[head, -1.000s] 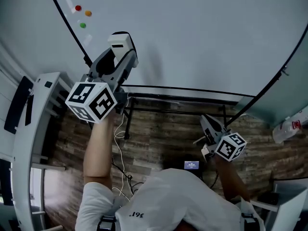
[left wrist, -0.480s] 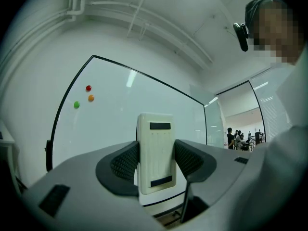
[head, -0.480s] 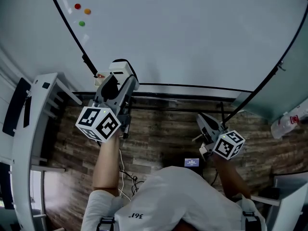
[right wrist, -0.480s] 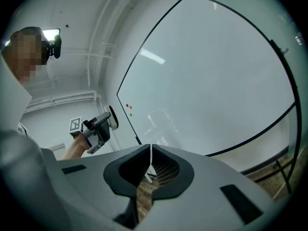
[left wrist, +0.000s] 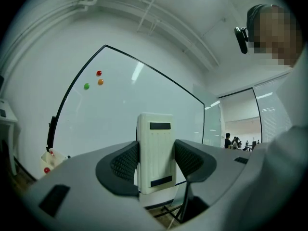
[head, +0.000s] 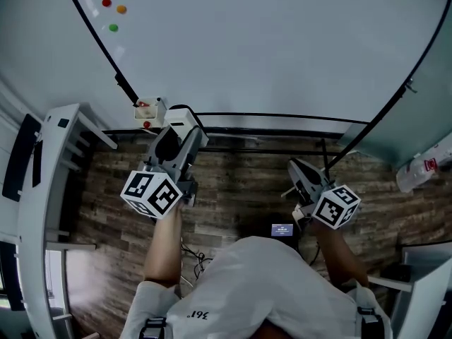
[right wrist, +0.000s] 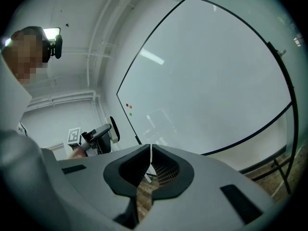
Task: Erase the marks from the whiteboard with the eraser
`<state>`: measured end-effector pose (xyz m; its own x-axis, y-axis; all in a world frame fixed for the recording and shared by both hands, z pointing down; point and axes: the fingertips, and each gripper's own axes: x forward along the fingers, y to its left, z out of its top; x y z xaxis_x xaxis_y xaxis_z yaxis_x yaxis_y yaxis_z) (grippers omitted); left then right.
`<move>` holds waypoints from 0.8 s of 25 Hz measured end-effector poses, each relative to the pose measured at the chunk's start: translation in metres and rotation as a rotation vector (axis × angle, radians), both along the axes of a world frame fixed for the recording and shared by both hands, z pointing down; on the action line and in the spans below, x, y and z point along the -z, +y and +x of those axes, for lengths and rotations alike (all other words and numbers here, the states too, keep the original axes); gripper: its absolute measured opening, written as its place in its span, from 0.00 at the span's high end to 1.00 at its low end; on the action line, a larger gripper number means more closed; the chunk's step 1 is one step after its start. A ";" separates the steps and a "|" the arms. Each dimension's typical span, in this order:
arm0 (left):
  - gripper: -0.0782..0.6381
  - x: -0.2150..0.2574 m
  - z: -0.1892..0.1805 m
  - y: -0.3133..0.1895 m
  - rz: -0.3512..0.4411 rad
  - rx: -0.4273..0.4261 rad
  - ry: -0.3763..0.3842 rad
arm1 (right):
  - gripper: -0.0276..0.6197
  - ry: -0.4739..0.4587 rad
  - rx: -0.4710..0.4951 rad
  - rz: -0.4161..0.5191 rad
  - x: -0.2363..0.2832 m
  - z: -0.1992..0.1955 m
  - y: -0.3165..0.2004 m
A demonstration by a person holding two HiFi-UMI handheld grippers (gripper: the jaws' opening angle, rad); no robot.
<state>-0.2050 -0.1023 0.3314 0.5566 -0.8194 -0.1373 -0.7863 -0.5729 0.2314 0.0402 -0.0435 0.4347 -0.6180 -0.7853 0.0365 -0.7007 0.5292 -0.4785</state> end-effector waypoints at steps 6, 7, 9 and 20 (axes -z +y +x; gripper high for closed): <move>0.56 -0.030 -0.001 0.013 -0.044 -0.008 0.041 | 0.91 0.010 -0.001 -0.006 -0.003 -0.002 0.003; 0.56 -0.034 -0.001 0.016 -0.050 -0.009 0.044 | 0.91 0.011 0.000 -0.006 -0.003 -0.002 0.004; 0.56 -0.042 -0.001 0.021 -0.063 -0.011 0.049 | 0.91 0.011 0.001 -0.005 -0.003 -0.002 0.005; 0.56 -0.086 0.001 0.041 -0.147 -0.024 0.047 | 0.91 0.021 0.007 -0.013 -0.006 -0.005 0.010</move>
<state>-0.2038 -0.0610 0.4172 0.5718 -0.8192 -0.0432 -0.7592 -0.5484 0.3506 0.0354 -0.0338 0.4407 -0.6226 -0.7803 0.0599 -0.7070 0.5280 -0.4706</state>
